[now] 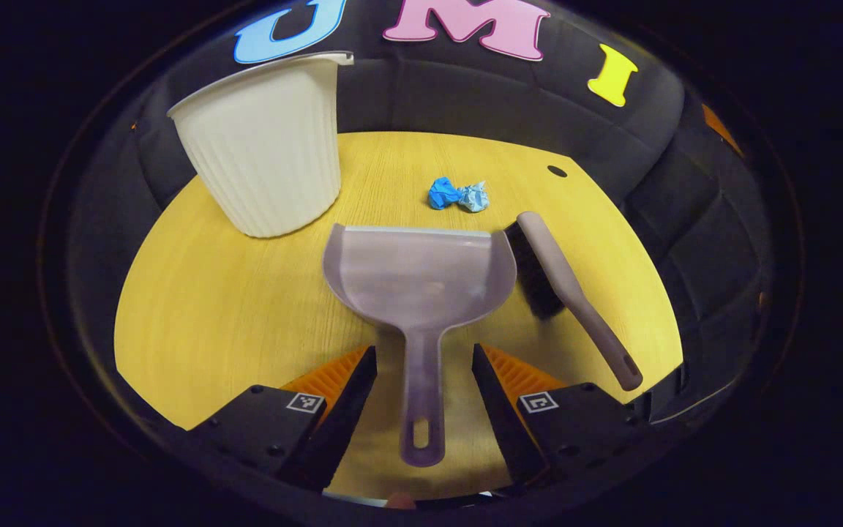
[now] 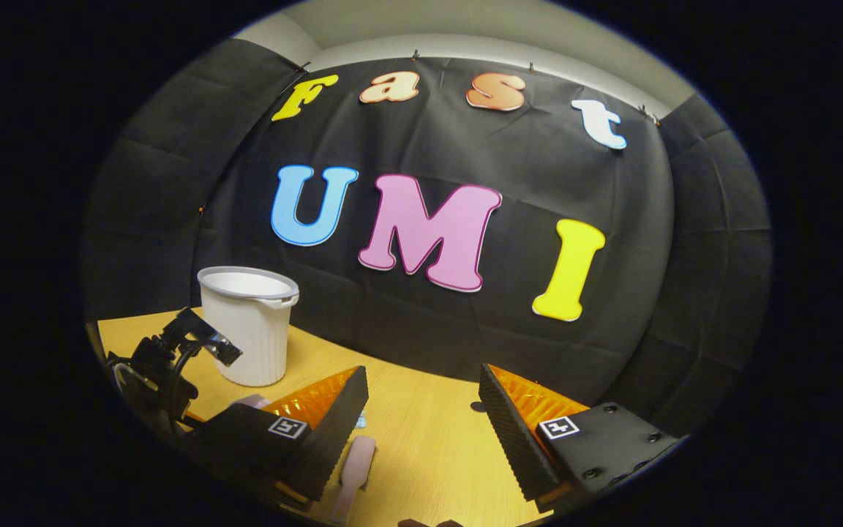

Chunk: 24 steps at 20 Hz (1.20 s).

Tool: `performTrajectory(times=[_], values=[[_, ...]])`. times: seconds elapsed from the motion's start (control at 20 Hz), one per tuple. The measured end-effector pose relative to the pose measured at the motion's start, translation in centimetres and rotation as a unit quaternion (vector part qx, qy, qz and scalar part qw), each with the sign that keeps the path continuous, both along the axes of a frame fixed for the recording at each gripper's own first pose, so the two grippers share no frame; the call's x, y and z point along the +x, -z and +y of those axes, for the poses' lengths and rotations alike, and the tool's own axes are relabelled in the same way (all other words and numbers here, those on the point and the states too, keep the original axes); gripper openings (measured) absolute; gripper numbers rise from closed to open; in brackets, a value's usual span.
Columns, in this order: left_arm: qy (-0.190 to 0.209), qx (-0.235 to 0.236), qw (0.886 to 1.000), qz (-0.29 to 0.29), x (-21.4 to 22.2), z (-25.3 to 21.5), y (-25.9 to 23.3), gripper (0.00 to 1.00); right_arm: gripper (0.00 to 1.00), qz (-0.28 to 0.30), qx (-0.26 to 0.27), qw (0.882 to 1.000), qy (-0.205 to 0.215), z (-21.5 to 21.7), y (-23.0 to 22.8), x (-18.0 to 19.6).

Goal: Pick up the small broom and dustpan from the desktop, sweep the trash into the dustpan with the broom, and then empty the trash into the garbage bin.

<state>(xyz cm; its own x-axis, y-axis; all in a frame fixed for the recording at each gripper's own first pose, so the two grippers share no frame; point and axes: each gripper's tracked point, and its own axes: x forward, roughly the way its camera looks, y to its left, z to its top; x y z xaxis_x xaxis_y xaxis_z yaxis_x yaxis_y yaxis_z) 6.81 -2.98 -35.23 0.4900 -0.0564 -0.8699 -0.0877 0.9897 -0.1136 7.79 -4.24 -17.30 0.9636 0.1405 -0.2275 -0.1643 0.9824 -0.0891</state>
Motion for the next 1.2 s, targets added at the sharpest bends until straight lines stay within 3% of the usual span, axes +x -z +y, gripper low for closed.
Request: performTrajectory(times=[0.2, 0.4, 0.45, 0.6, 0.75, 0.8, 0.9, 1.05, 1.15, 1.2], values=[[-0.007, -0.006, 0.998, 0.061, 0.8, -0.6, 2.0, 0.79, 0.98, 0.027, 0.019, 0.999, 0.008, -2.4, 2.6, 1.0], [-0.012, -0.003, 0.993, 0.120, 0.7, -0.7, 3.2, 0.71, 0.99, 0.021, -0.022, 0.999, -0.017, -3.7, 4.5, 1.4], [-0.010, 0.002, 0.992, 0.127, 1.0, -0.6, 3.4, 0.67, 0.98, 0.024, -0.019, 0.999, -0.020, -4.0, 4.7, 1.2], [-0.008, 0.026, 0.987, 0.160, 1.6, 0.0, 4.2, 0.40, 0.99, 0.045, -0.002, 0.999, -0.024, -4.3, 5.7, 0.5], [0.013, 0.021, 0.985, 0.172, 2.7, -0.1, 4.6, 0.41, 0.99, 0.059, -0.003, 0.998, -0.016, -5.0, 6.2, 0.2], [0.018, 0.021, 0.983, 0.183, 2.2, -0.2, 3.7, 0.31, 0.99, 0.073, 0.001, 0.997, -0.017, -4.9, 6.7, 0.2], [0.023, 0.020, 0.981, 0.190, 2.3, -0.1, 3.7, 0.30, 0.98, 0.112, 0.010, 0.994, -0.016, -4.7, 8.3, -0.2], [0.030, 0.012, 0.982, 0.188, 2.3, 0.0, 3.8, 0.30, 0.99, 0.215, 0.068, 0.974, 0.004, -3.7, 11.2, -1.5], [0.038, 0.008, 0.981, 0.188, 2.1, 0.4, 3.9, 0.29, 0.95, 0.314, 0.115, 0.942, 0.032, -2.5, 13.8, -4.0], [0.042, 0.003, 0.982, 0.184, 1.9, 0.5, 3.9, 0.29, 0.99, 0.348, 0.129, 0.928, 0.038, -1.8, 15.1, -4.6]])
